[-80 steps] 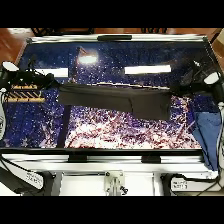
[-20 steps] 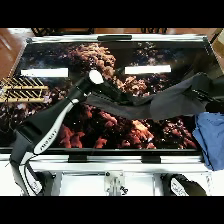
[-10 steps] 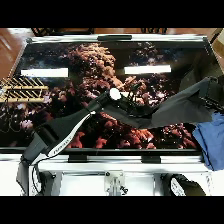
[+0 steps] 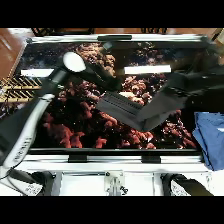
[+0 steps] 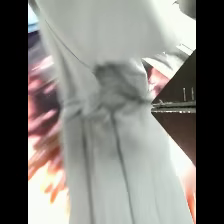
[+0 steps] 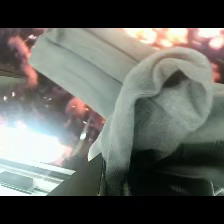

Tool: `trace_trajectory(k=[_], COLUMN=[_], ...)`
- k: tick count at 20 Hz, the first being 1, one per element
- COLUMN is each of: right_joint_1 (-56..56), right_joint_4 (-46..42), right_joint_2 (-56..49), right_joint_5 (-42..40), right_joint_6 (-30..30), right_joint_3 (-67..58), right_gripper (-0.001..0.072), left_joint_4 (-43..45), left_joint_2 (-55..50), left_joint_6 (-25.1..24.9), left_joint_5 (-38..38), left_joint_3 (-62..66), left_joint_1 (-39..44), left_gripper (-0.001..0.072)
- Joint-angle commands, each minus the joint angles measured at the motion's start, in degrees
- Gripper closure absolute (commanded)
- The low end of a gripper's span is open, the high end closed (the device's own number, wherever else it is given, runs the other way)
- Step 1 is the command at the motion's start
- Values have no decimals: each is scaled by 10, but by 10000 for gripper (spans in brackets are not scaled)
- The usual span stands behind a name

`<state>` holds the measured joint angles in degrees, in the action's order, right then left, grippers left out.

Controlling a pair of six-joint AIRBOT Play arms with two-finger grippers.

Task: Fold the shirts.

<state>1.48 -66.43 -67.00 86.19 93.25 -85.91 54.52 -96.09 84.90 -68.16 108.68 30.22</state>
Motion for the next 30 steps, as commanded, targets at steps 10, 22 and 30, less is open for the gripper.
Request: trace_trajectory(k=[10,22,30], right_joint_1=[203,-77,-131], right_joint_4=[207,-116,235], right_joint_2=[-344,-151,-97], right_joint_5=[-285,-3,-302], right_joint_6=[18,-20,-150], right_joint_3=[0,119,452], right_gripper=[125,126,125], left_joint_4=[51,75,113], left_joint_2=[256,236,236], left_joint_6=[24,22,35], left_joint_5=[-93,-100,-114], left_joint_3=[-3,-3,-3], left_joint_1=[-95,-95,-95], left_gripper=[676,675,675])
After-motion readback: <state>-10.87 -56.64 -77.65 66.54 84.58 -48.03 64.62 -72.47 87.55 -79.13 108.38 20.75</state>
